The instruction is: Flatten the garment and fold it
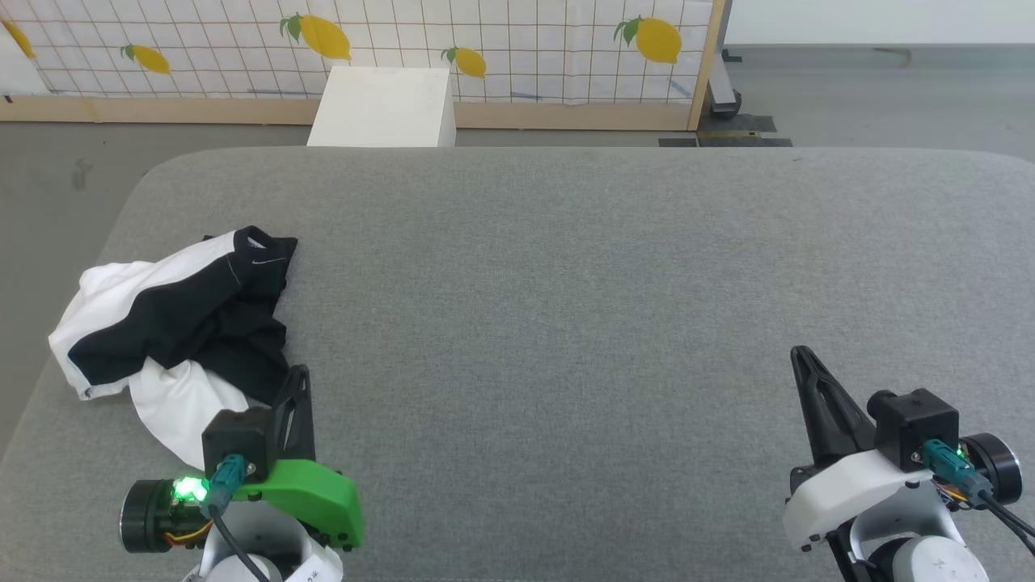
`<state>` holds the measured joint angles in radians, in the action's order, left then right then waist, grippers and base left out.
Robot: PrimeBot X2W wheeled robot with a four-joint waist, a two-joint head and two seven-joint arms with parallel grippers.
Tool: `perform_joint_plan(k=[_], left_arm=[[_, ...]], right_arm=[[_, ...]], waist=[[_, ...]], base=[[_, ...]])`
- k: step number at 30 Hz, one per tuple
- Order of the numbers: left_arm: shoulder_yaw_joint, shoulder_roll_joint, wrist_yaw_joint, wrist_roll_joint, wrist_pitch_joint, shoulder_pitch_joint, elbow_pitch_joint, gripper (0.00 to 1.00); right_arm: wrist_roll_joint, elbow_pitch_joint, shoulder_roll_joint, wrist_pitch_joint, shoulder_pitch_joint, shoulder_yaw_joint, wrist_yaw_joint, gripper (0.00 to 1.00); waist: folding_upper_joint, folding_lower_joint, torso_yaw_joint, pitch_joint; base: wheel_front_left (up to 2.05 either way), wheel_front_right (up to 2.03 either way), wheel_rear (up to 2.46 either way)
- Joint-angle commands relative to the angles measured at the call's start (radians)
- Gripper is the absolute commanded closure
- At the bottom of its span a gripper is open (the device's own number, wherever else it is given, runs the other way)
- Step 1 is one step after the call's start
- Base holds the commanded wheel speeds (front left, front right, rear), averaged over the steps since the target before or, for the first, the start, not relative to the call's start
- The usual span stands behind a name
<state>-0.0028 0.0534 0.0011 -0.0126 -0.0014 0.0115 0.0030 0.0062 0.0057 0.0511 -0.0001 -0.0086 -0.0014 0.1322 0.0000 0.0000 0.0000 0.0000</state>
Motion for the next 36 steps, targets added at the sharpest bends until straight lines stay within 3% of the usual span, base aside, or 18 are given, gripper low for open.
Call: perform_joint_plan(k=[1,13,14,17,18,19,36], left_arm=[[0.003,-0.003,-0.001,0.013,0.001,-0.011,-0.003,1.0],[0.003,-0.003,-0.001,0.013,0.001,-0.011,-0.003,1.0],[0.0,0.0,0.0,0.0,0.0,0.0,0.0,0.0],[-0.003,0.0,0.0,-0.005,0.0,0.0,0.0,0.0],[-0.003,0.0,0.0,-0.006,0.0,0.0,0.0,1.0],[-0.004,0.0,0.0,-0.007,-0.002,0.0,0.002,0.0],[-0.027,0.0,0.008,-0.041,-0.037,0.006,0.034,0.0]], right_arm=[[-0.006,-0.006,-0.001,0.0,0.009,0.001,-0.002,1.0],[-0.006,-0.006,-0.001,0.0,0.009,0.001,-0.002,1.0],[0.0,0.0,0.0,0.0,0.0,0.0,0.0,0.0],[0.0,0.001,0.0,0.0,0.0,-0.001,0.0,0.0],[0.001,0.001,0.0,0.0,0.0,-0.001,0.0,1.0],[0.003,0.002,0.0,-0.002,0.001,-0.001,0.0,0.0],[0.038,0.03,0.0,-0.037,0.01,-0.02,0.0,0.0]], waist=[[0.0,0.0,0.0,0.0],[0.0,0.0,0.0,0.0],[0.0,0.0,0.0,0.0],[0.0,0.0,0.0,0.0],[0.0,0.0,0.0,0.0],[0.0,0.0,0.0,0.0],[0.0,0.0,-0.001,0.002]], base=[[0.0,0.0,0.0],[0.0,0.0,0.0],[0.0,0.0,0.0],[0.0,0.0,0.0],[0.0,0.0,0.0],[0.0,0.0,0.0],[0.0,0.0,0.0]])
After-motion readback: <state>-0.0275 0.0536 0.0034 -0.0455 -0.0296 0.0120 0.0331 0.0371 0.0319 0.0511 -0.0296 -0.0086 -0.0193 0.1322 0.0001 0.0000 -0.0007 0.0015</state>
